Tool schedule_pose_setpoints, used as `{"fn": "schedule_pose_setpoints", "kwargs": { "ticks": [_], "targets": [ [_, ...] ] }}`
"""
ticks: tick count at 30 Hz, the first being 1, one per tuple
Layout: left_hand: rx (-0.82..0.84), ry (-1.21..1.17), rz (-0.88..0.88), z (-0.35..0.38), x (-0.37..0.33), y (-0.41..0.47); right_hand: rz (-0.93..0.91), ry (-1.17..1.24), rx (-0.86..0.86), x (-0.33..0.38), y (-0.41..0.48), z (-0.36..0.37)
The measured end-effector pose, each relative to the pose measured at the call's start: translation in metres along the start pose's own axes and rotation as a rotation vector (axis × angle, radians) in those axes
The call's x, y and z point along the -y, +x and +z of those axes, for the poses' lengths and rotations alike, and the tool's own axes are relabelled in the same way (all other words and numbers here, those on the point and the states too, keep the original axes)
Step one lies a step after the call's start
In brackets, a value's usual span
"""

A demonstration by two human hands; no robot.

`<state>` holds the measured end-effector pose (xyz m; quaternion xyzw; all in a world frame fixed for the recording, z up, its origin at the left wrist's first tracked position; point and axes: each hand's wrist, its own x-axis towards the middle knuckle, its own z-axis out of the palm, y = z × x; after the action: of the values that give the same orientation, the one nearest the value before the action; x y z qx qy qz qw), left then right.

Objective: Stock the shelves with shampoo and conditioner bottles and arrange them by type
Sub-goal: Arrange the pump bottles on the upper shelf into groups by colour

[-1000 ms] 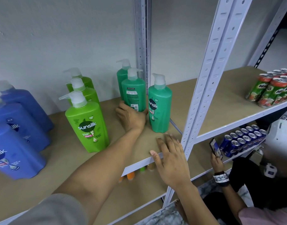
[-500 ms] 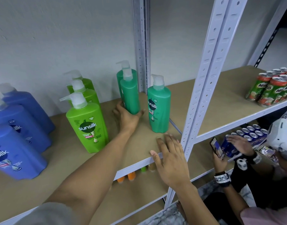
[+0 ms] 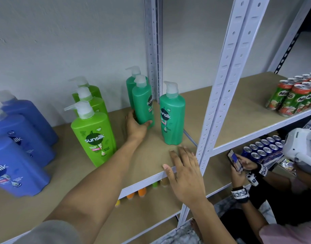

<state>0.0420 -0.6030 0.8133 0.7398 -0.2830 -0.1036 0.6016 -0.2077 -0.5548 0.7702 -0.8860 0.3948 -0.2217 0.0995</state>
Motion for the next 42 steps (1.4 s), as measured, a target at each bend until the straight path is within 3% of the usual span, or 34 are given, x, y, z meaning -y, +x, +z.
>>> {"fn": "schedule_pose_setpoints", "kwargs": {
  "ticks": [9, 17, 42],
  "targets": [
    [0.105, -0.177, -0.028, 0.000, 0.001, -0.003, 0.005, 0.015, -0.011, 0.000, 0.000, 0.003],
    [-0.009, -0.138, -0.007, 0.004, 0.009, 0.003, 0.026, 0.012, -0.001, 0.001, 0.000, 0.003],
    [0.175, -0.192, 0.023, 0.000, 0.014, 0.002, 0.033, -0.020, 0.054, 0.003, 0.002, -0.005]
  ]
}}
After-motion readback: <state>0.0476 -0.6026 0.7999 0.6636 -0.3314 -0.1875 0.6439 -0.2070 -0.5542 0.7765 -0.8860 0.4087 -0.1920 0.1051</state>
